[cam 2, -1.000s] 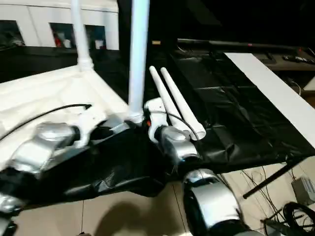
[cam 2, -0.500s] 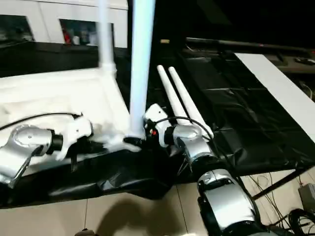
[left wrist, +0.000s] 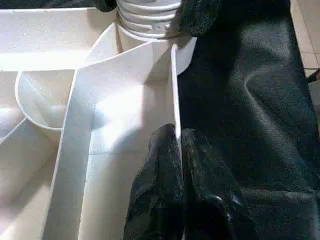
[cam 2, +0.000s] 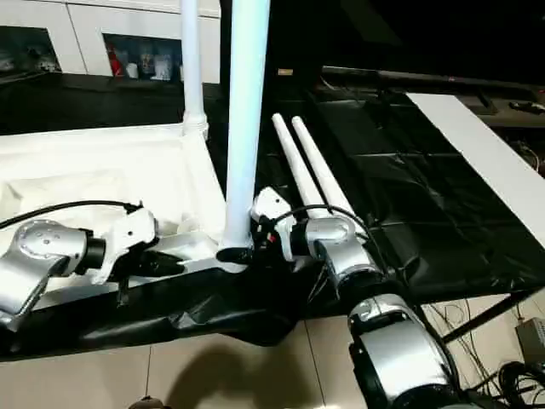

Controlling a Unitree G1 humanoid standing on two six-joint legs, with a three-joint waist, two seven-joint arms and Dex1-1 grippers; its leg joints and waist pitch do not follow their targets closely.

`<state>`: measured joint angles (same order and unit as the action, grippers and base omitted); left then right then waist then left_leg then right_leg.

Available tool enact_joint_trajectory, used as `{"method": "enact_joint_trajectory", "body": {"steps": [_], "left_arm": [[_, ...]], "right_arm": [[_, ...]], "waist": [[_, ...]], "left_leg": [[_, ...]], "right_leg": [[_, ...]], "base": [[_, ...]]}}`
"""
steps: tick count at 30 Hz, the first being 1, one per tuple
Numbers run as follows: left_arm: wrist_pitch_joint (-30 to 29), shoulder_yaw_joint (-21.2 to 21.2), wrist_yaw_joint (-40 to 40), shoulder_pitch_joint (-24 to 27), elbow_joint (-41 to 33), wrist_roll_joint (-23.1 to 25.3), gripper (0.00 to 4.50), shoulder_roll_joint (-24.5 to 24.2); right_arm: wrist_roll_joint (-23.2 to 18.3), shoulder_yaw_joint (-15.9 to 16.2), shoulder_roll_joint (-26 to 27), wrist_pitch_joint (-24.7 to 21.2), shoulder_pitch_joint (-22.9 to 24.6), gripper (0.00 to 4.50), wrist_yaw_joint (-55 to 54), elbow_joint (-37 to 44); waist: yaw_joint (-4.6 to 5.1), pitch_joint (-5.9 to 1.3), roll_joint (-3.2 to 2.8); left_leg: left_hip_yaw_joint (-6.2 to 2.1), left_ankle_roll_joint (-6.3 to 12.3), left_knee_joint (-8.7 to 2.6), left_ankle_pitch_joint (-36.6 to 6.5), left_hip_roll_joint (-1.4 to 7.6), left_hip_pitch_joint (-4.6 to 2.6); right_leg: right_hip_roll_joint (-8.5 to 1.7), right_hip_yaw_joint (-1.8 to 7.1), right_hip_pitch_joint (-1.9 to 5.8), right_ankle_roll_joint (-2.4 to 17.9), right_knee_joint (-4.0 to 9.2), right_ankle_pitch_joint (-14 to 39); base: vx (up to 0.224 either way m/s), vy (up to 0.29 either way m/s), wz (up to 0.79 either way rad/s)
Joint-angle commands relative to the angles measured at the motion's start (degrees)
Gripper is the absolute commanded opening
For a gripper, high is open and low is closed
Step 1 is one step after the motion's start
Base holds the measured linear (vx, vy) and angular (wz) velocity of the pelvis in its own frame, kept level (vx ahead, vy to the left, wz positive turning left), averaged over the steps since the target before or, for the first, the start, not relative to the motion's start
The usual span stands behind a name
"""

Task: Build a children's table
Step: Insert table leg to table base, then rotate leg to tighten

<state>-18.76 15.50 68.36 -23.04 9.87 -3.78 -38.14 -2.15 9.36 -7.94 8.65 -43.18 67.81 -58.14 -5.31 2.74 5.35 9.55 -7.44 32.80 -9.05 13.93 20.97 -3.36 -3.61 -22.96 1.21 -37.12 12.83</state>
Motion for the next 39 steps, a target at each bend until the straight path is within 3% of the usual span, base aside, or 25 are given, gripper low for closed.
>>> {"method": "enact_joint_trajectory", "body": {"steps": [1,3,5,9,10,11,12,14,18,23,26,30,33,39], "left_arm": [[0.2,1.9,2.8,0.5,-1.8,-1.1,0.0,0.5],[0.1,1.9,2.7,0.5,-1.8,-1.1,0.0,0.5],[-1.5,1.0,-5.1,-1.3,2.0,1.5,0.0,4.0],[-2.8,0.4,-10.0,-3.1,5.1,3.0,0.0,6.5],[-3.1,0.2,-12.5,-4.0,6.4,3.9,0.0,7.7],[-5.0,-1.0,-21.0,-7.3,11.0,5.8,0.0,11.9],[-5.0,-1.0,-21.0,-7.3,11.0,5.8,0.0,11.9],[-7.2,-2.3,-28.4,-10.3,15.1,7.1,0.0,15.7],[-8.1,-2.8,-32.0,-12.0,17.3,7.2,0.0,18.3],[-7.6,-1.8,-30.7,-11.7,17.0,8.1,0.0,18.9],[-7.2,-1.9,-28.7,-10.5,15.1,7.9,0.0,17.1],[-6.1,-1.6,-27.0,-9.7,13.9,7.9,0.0,15.9],[-4.7,-0.7,-22.6,-7.6,10.5,7.6,0.0,12.9],[-1.8,0.0,-13.9,-4.5,6.3,4.9,0.0,8.1]], "right_arm": [[-0.4,-0.5,-0.2,-0.6,0.6,2.77,-0.7,0.7],[-0.5,-0.5,-0.2,-0.5,0.6,2.74,-1.0,0.6],[0.5,-3.3,2.0,-0.9,-0.7,2.74,-16.0,-4.2],[-0.4,-6.0,3.9,-2.4,-1.8,2.73,-25.7,-7.2],[-0.9,-6.8,4.6,-2.7,-2.2,2.73,-28.7,-8.1],[-1.5,-8.7,6.9,-4.4,-3.5,2.73,-39.4,-10.4],[-1.5,-8.7,6.9,-4.4,-3.5,2.73,-39.4,-10.4],[-1.8,-10.0,8.9,-5.8,-4.7,2.73,-49.0,-12.3],[-2.5,-10.9,10.8,-6.6,-5.7,2.73,-54.1,-13.6],[-2.5,-11.4,13.5,-4.9,-7.0,2.73,-50.1,-14.1],[-2.0,-10.3,13.6,-2.4,-6.9,3.43,-44.1,-13.0],[-0.6,-8.8,13.0,-1.2,-7.0,3.61,-43.4,-12.6],[2.5,-5.4,10.0,0.8,-6.4,3.8,-38.5,-10.9],[3.0,-4.0,4.3,2.6,-4.5,3.8,-25.3,-6.9]], "waist": [[0.17,-3.73,-1.34],[0.15,-3.72,-1.4],[0.36,-3.51,-1.37],[0.47,-3.46,-1.41],[0.45,-3.47,-1.43],[0.51,-3.36,-1.43],[0.6,-3.38,-1.46],[0.28,-3.48,-1.55],[0.08,-3.71,-1.2],[0.03,-3.68,-1.04],[0.01,-3.77,-0.92],[0.7,-3.78,-0.92],[1.08,-3.83,-0.95],[1.24,-3.89,-1.18]], "left_leg": [[0.91,1.47,-3.0,-7.0,-0.39,-0.76],[0.9,1.26,-3.02,-7.2,-0.37,-0.8],[0.98,0.17,-3.15,-7.1,-0.42,-0.79],[0.82,-1.8,-3.4,-11.1,-0.44,-1.1],[0.77,-1.93,-3.42,-11.6,-0.43,-1.06],[0.86,-2.1,-3.44,-11.9,-0.51,-1.21],[0.87,-2.52,-3.42,-11.9,-0.47,-1.29],[0.88,-2.95,-3.34,-12.5,-0.55,-1.58],[0.79,-2.37,-3.24,-10.0,-0.78,-0.77],[0.83,-1.1,-3.19,-9.5,-0.73,-0.64],[0.83,-0.58,-3.15,-9.3,-0.65,-0.53],[0.64,-0.53,-3.2,-7.2,-0.76,0.04],[0.81,0.25,-3.0,-6.5,-0.69,-0.23],[0.96,2.59,-2.7,-5.0,-0.59,-0.4]], "right_leg": [[-3.36,2.6,3.3,13.4,3.32,-3.9],[-3.4,2.61,3.27,13.3,3.35,-3.4],[-3.38,2.72,3.05,13.3,3.37,-2.9],[-3.58,2.77,2.96,11.6,4.03,4.5],[-3.59,2.78,2.98,11.2,4.14,5.3],[-3.48,2.85,2.74,10.9,4.32,6.0],[-3.49,2.9,2.71,10.9,4.24,6.0],[-3.53,2.9,2.51,10.2,4.38,7.2],[-3.52,2.8,2.99,8.7,4.07,4.0],[-3.58,2.73,3.03,8.6,4.04,2.8],[-3.67,2.73,3.12,8.8,3.98,2.7],[-3.58,2.53,3.44,8.9,3.8,1.7],[-3.47,2.62,3.19,10.3,3.6,-1.0],[-3.36,2.67,3.3,13.1,3.2,-6.2]], "base": [[0.0,0.0,0.0],[0.0,0.0,0.0],[0.0,0.0,0.0],[0.0,0.0,0.0],[0.0,0.0,0.0],[0.0,0.0,0.0],[0.0,0.0,0.0],[0.0,0.0,0.0],[0.0,0.0,0.0],[0.0,0.0,0.0],[0.0,0.0,0.0],[0.0,0.0,0.0],[0.0,0.0,0.0],[0.0,0.0,0.0]]}}
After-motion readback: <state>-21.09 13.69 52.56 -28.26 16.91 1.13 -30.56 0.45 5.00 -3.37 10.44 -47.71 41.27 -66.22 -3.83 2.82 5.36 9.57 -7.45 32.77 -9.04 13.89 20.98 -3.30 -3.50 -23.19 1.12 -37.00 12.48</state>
